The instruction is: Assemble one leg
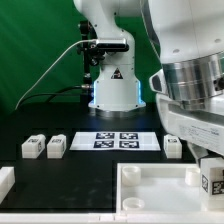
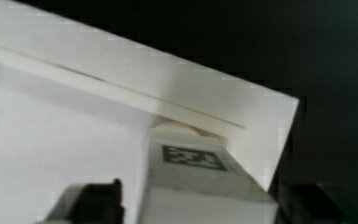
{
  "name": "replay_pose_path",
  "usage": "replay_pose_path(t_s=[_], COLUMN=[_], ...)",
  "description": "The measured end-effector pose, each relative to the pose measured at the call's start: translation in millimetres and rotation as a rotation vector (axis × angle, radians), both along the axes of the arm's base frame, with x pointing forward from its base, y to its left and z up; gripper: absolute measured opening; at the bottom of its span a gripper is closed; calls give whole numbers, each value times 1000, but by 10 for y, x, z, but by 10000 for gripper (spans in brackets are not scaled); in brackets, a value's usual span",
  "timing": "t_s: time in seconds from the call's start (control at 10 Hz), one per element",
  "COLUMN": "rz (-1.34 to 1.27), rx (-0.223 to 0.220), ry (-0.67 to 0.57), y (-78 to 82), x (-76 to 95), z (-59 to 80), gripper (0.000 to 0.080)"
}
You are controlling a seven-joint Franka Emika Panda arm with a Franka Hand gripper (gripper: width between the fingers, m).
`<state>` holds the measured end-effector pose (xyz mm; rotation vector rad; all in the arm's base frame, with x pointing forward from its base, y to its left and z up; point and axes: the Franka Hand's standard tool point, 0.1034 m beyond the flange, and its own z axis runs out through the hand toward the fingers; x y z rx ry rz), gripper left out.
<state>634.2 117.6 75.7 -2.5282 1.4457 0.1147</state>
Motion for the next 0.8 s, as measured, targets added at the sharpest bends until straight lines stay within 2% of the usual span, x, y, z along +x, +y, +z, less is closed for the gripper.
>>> replay_pose_path(t_s=[0.1, 0.2, 0.3, 0.6, 0.8], rz=[165, 299, 404, 706, 1102], rx=[-18, -43, -48, -75, -144], ry=[-35, -53, -77, -136, -210], y=[-8, 22, 13, -20, -35], x=[16, 12, 12, 13, 46], z=[16, 31, 25, 22, 30], gripper=[528, 628, 643, 648, 649])
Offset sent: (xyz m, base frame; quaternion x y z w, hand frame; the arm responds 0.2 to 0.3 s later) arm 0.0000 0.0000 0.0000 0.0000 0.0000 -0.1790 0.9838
